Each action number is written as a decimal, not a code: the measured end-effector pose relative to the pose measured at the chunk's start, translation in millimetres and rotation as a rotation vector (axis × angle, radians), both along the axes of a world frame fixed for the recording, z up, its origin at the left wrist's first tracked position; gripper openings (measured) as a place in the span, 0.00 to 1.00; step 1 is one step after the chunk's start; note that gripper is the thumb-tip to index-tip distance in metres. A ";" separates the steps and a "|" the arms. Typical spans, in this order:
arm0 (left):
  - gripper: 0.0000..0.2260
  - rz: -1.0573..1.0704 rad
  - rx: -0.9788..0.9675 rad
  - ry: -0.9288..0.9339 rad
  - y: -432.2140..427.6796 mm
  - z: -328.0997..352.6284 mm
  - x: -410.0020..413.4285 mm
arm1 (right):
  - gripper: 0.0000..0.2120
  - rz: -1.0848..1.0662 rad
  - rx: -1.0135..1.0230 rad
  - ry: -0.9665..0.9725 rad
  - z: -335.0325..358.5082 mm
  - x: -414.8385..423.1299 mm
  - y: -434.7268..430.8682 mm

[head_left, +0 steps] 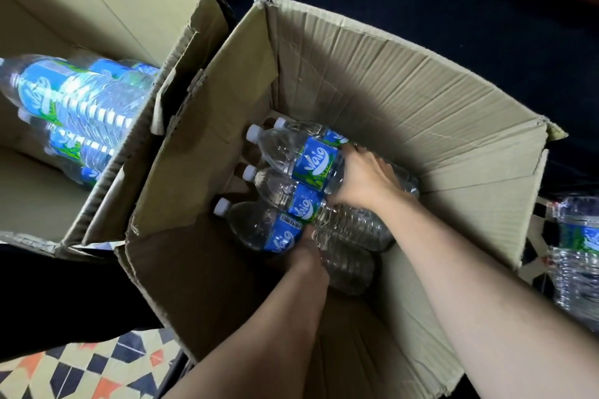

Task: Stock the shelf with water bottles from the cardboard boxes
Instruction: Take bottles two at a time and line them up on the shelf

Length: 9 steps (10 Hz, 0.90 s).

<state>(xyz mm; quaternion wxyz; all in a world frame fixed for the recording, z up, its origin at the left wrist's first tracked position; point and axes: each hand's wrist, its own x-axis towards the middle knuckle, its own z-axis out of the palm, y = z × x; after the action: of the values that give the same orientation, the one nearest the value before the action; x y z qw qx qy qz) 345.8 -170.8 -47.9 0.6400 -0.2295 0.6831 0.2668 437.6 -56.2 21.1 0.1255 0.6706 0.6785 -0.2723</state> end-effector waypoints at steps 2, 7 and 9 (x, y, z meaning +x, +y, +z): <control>0.35 0.040 0.058 0.407 20.6 44.2 20.1 | 0.39 -0.130 0.001 0.030 16.3 18.9 -18.0; 0.30 -0.485 0.828 0.875 48.5 172.5 -25.5 | 0.32 -0.714 0.501 0.411 125.8 22.0 -64.8; 0.26 -0.560 1.160 1.000 71.1 247.1 -30.1 | 0.31 -0.782 0.825 0.484 175.6 13.8 -72.0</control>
<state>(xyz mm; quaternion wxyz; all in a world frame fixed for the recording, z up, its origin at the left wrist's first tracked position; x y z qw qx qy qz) 315.7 -99.7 199.2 0.3192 0.4640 0.6734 0.4789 451.4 -128.2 196.7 -0.4107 0.7821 0.4413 -0.1578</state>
